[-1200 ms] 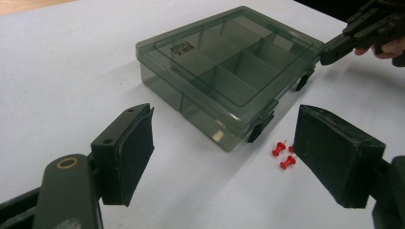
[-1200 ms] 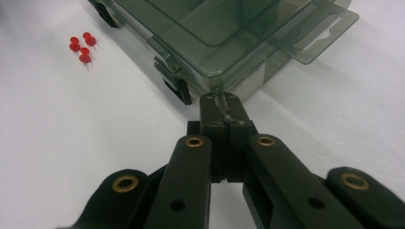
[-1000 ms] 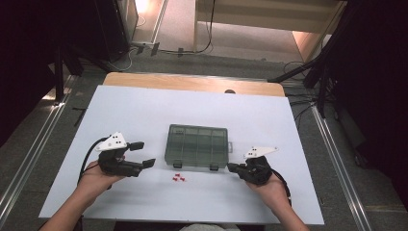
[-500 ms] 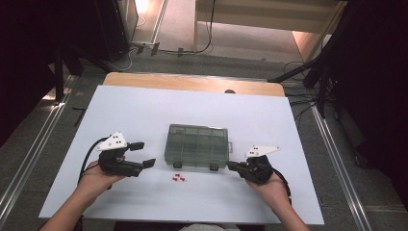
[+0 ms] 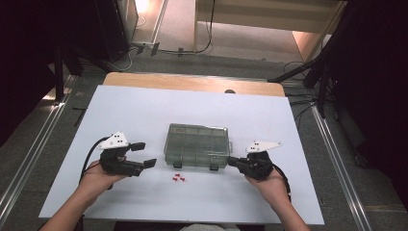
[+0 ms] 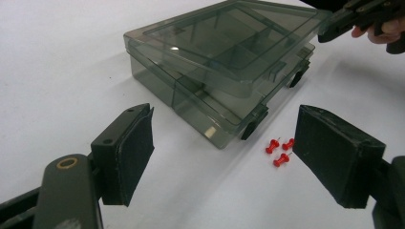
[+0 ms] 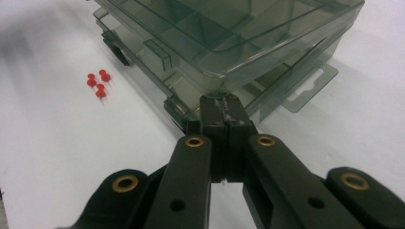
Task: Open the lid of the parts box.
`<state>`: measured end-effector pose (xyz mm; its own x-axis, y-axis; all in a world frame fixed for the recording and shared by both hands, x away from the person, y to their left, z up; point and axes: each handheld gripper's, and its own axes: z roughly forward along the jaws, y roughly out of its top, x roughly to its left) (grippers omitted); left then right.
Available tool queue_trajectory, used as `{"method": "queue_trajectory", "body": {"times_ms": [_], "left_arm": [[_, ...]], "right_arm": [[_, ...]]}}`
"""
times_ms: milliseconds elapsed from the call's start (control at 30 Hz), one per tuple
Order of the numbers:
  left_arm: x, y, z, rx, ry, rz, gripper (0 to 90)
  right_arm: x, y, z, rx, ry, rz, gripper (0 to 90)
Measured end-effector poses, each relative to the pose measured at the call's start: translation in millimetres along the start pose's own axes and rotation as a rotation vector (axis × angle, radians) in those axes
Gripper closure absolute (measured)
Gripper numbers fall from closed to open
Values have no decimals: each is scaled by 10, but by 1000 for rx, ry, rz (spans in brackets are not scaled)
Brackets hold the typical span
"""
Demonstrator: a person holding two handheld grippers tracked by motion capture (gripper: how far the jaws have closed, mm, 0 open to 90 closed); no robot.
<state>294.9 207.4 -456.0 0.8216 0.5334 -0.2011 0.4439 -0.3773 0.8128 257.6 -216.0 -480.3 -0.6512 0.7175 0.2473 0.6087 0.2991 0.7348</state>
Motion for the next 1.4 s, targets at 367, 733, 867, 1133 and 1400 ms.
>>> {"method": "queue_trajectory", "body": {"times_ms": [367,733,867,1133,1400], "left_arm": [[-3,46,35,-1,-2,8,212],[19,107,53,-4,9,13,212],[26,136,74,-3,8,12,212],[-15,194,133,4,-4,24,212],[41,237,193,3,-1,5,213]], "right_arm": [[0,68,-21,-14,2,21,900],[-3,155,-47,-38,-6,33,900],[-8,183,-65,-44,-4,33,900],[-13,247,-83,-64,-7,39,900],[-10,331,-60,-68,2,36,900]]}}
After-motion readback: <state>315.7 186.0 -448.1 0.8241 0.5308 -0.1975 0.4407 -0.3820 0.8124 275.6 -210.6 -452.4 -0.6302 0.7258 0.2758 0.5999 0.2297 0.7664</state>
